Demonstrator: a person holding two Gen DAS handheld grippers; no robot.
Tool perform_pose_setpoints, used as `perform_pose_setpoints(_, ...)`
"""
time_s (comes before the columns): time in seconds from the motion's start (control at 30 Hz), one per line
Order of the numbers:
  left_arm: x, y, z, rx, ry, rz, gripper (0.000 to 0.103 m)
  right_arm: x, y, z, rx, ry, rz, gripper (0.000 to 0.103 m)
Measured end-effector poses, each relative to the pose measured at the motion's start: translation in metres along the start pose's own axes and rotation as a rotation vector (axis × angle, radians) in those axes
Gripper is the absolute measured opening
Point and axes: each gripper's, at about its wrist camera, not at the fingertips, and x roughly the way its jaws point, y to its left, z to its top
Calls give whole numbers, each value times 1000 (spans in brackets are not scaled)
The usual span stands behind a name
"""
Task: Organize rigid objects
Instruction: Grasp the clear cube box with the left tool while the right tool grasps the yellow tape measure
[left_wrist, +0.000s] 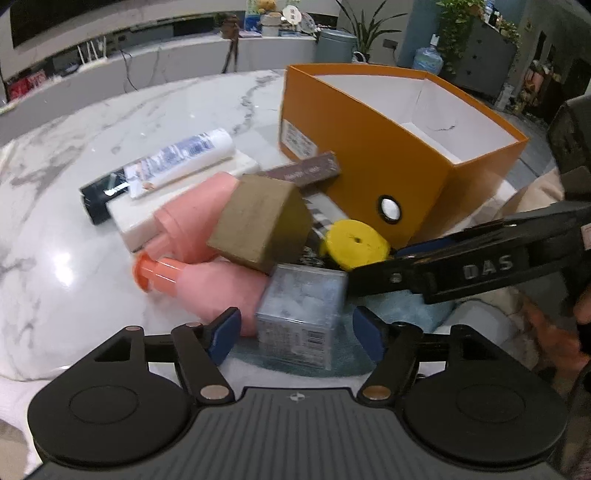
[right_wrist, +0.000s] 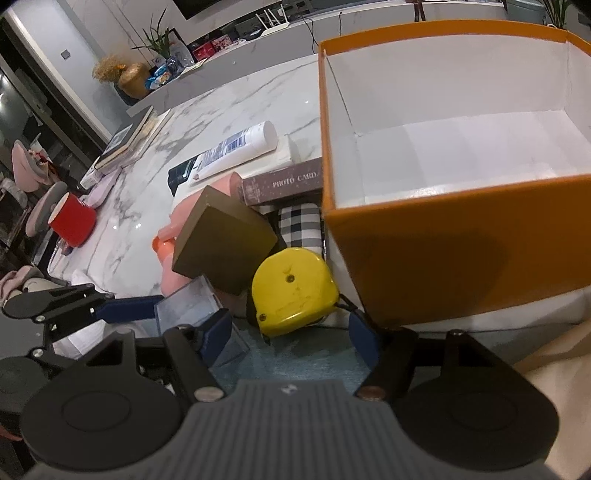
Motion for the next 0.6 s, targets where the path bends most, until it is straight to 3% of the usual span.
perform_pose_setpoints(0.27,5,-4,3,35,-38,-27,81,6,-8,3,69,5,20,70)
perform_pose_setpoints(0.33,6,-7,3,42,-45,-16,75,10,-13,4,112,15,27,69)
perform_pose_setpoints(0.37,6,-8,3,48,-48,-5,65,12,-15,4,128,19,32,68)
perform_pose_setpoints(0.4,5,-8,3,52,-47,1,57,15,-16,4,140,23,35,63)
perform_pose_setpoints(0.43,4,-8,3,49,-44,-8,56,16,-17,4,145,27,38,50)
perform_pose_setpoints(0.47,4,-8,4,38,-39,-8,56,17,-18,4,145,33,57,45)
perform_pose_setpoints(0.6,0,-7,4,5,-23,2,55,14,-12,0,109,35,65,36)
